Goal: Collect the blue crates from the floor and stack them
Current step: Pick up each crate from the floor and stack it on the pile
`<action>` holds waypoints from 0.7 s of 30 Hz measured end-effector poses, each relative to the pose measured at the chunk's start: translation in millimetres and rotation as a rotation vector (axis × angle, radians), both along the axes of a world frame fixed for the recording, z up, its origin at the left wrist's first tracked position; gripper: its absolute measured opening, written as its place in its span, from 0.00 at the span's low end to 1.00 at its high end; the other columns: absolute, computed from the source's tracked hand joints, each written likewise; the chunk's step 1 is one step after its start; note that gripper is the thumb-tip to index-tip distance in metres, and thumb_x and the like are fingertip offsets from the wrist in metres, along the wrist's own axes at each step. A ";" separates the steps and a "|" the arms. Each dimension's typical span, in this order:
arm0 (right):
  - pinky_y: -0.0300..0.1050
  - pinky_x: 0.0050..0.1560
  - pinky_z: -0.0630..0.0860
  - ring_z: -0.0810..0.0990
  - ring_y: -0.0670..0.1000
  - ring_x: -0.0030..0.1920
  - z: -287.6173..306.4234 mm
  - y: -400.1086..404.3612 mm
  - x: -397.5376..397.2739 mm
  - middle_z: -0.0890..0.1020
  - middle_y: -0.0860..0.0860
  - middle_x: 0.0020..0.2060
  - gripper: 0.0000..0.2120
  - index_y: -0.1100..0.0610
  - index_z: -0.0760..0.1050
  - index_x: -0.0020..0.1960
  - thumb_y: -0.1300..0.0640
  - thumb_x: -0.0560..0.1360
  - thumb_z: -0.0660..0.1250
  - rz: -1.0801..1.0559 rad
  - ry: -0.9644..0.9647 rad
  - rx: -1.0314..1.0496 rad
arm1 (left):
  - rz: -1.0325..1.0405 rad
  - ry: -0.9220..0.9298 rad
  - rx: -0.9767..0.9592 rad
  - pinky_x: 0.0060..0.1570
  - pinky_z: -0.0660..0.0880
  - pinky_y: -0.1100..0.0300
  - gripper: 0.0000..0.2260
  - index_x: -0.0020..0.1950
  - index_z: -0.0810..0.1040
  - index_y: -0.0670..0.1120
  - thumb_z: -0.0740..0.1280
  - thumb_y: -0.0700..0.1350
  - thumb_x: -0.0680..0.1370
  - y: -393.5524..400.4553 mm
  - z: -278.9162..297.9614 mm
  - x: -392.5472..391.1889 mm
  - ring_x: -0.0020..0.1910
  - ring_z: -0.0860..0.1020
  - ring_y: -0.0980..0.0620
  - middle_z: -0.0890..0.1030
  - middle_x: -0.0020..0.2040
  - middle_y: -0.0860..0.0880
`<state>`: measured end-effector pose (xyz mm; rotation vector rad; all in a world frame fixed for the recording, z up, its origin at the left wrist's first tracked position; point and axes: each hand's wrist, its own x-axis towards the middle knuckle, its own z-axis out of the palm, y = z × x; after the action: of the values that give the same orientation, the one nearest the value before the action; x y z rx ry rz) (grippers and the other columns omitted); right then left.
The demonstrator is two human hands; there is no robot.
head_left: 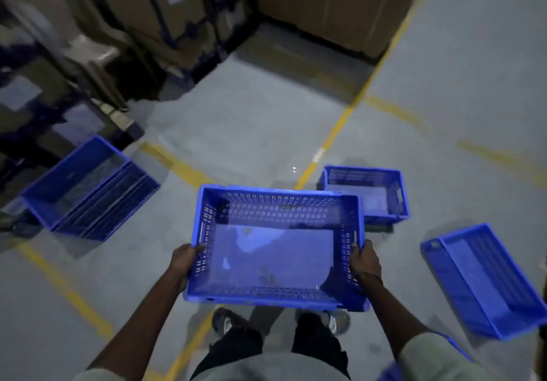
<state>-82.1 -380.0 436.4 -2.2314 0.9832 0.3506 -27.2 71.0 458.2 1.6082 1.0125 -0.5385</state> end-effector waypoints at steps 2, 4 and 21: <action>0.57 0.49 0.74 0.79 0.68 0.52 10.2 40.3 18.7 0.79 0.67 0.53 0.13 0.63 0.70 0.56 0.51 0.82 0.60 0.066 -0.023 -0.010 | 0.059 -0.024 -0.058 0.43 0.83 0.47 0.09 0.56 0.82 0.37 0.72 0.38 0.77 46.2 5.3 -13.1 0.43 0.83 0.38 0.85 0.49 0.34; 0.57 0.49 0.74 0.79 0.68 0.52 20.0 81.4 36.8 0.79 0.67 0.52 0.13 0.63 0.70 0.55 0.52 0.83 0.60 0.132 -0.039 -0.013 | 0.137 -0.058 -0.098 0.48 0.82 0.43 0.11 0.58 0.82 0.36 0.71 0.37 0.77 87.7 14.4 -25.2 0.44 0.83 0.38 0.85 0.51 0.33; 0.52 0.43 0.68 0.80 0.68 0.51 54.6 363.3 177.7 0.80 0.67 0.49 0.09 0.59 0.69 0.50 0.54 0.82 0.61 0.561 -0.111 -0.007 | 0.539 -0.140 -0.152 0.53 0.81 0.32 0.19 0.58 0.83 0.35 0.69 0.52 0.83 321.1 29.7 -84.1 0.51 0.85 0.31 0.86 0.52 0.34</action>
<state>95.6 -16.7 491.0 -2.4746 0.2845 0.4591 -111.3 392.1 487.9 1.1549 1.2082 -0.1278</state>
